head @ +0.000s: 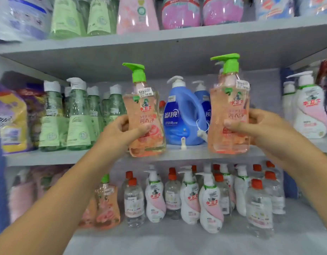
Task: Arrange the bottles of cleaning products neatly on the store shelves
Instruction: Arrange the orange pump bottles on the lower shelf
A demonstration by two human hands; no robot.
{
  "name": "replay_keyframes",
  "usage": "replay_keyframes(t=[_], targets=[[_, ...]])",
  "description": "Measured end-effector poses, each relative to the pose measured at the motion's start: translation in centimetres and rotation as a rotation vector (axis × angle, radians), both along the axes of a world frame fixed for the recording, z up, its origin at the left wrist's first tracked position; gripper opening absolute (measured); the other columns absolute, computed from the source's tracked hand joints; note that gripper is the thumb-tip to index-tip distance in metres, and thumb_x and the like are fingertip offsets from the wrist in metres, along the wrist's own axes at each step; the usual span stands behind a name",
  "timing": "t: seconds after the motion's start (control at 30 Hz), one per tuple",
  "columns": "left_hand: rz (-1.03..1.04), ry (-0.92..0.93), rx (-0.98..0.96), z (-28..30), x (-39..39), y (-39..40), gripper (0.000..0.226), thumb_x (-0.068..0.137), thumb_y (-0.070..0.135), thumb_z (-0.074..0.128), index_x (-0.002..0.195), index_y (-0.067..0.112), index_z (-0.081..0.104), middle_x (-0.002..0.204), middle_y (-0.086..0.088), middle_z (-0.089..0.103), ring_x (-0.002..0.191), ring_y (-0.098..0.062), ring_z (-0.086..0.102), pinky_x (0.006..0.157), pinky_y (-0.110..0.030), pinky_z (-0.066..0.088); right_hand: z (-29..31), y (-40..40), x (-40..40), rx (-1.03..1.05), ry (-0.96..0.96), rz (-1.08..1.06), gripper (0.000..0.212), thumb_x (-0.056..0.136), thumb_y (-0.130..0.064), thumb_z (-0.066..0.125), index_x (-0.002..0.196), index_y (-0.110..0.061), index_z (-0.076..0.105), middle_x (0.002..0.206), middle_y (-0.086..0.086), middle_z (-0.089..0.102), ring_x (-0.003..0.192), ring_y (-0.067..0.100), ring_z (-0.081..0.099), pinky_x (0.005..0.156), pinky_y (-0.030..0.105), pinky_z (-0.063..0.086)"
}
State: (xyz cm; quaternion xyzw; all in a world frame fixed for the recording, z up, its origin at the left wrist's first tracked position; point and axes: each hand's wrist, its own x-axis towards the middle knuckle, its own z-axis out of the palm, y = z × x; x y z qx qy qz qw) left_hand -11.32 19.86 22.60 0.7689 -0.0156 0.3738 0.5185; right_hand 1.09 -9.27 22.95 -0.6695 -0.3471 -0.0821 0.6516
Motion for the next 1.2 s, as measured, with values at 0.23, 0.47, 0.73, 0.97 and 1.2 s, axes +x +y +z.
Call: replay_keyframes(t=[0.23,0.47,0.73,0.97,1.2], targets=[[0.006,-0.009,-0.012,-3.0,-8.7,4.6,0.050,0.071,0.034,0.079,0.117,0.035,0.060,0.103,0.004,0.079,0.090,-0.016,0.077,0.071,-0.033,0.061,-3.8,8.7,-7.7,0.068,0.014,0.090,0.048,0.061,-0.026,0.081,0.108,-0.019,0.072,0.099,-0.004,0.080,0.091,0.011,0.076,0.081,0.029,0.055],[0.099,0.132,-0.098,-13.9,-13.3,13.3,0.062,0.065,0.020,0.086,0.119,0.033,0.058,0.098,0.019,0.077,0.089,0.000,0.074,0.069,-0.012,0.054,-12.8,18.7,-12.8,-0.017,0.172,0.144,0.046,0.067,-0.004,0.085,0.107,-0.019,0.069,0.098,-0.005,0.080,0.091,0.010,0.076,0.080,0.028,0.058],[0.139,0.306,-0.097,-24.3,-11.1,21.4,0.055,0.076,0.013,0.087,0.120,0.033,0.060,0.107,0.030,0.072,0.102,0.010,0.066,0.088,-0.013,0.051,-23.4,30.1,-11.7,-0.230,0.285,0.043,0.052,0.071,-0.012,0.090,0.110,-0.033,0.063,0.102,-0.026,0.074,0.093,-0.008,0.070,0.094,0.030,0.056],[0.128,0.372,-0.074,-26.0,-9.0,24.9,0.056,0.086,0.022,0.079,0.128,0.047,0.051,0.114,0.028,0.069,0.102,0.019,0.062,0.083,-0.005,0.048,-26.3,34.3,-10.0,-0.261,0.349,-0.014,0.049,0.074,-0.015,0.088,0.111,-0.032,0.062,0.104,-0.015,0.077,0.095,0.004,0.073,0.096,0.041,0.057],[0.407,0.309,0.075,-27.0,-7.9,25.2,0.057,0.077,0.045,0.083,0.128,0.039,0.058,0.116,0.012,0.057,0.102,-0.010,0.063,0.084,-0.030,0.050,-26.9,36.6,-9.0,-0.461,0.130,-0.257,0.065,0.065,-0.060,0.081,0.120,-0.033,0.061,0.118,-0.007,0.049,0.105,0.011,0.058,0.095,0.032,0.052]])
